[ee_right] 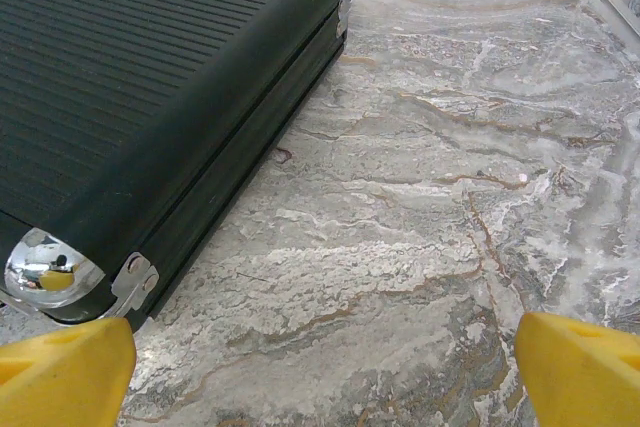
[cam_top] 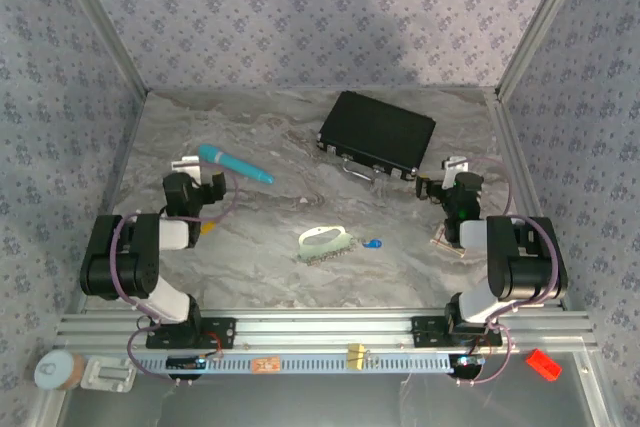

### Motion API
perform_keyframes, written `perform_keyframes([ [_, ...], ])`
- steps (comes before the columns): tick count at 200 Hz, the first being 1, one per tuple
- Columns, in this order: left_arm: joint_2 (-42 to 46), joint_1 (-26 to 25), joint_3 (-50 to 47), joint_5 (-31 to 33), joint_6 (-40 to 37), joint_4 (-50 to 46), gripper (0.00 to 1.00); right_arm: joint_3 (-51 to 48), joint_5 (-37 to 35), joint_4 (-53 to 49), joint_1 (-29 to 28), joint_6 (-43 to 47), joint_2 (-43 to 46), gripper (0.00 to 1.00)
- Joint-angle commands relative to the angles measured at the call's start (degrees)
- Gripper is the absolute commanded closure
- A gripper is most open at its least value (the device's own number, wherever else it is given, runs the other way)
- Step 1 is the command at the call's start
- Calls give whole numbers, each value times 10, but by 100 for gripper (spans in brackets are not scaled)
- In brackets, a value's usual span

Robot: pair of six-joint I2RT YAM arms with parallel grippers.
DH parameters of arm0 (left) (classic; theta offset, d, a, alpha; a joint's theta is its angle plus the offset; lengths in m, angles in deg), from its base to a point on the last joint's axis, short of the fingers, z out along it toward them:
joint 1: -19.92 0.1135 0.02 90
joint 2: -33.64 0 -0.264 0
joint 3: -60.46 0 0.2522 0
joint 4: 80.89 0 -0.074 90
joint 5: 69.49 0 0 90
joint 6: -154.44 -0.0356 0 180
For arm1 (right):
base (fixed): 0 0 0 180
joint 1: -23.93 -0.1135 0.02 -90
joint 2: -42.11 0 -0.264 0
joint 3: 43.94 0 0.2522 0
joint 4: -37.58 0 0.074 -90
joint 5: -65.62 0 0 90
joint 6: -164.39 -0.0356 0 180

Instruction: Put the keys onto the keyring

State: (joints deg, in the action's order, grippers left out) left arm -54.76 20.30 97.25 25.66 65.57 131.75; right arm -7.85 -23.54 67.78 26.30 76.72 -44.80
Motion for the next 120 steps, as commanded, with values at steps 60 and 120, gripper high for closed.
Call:
perform_keyframes([
  [60,4,0,8,-11,4,1,0,10,0,2,2,-6,-2,1],
  [120,3,1,8,-11,3,1,0,8,1,4,3,-7,-1,1],
])
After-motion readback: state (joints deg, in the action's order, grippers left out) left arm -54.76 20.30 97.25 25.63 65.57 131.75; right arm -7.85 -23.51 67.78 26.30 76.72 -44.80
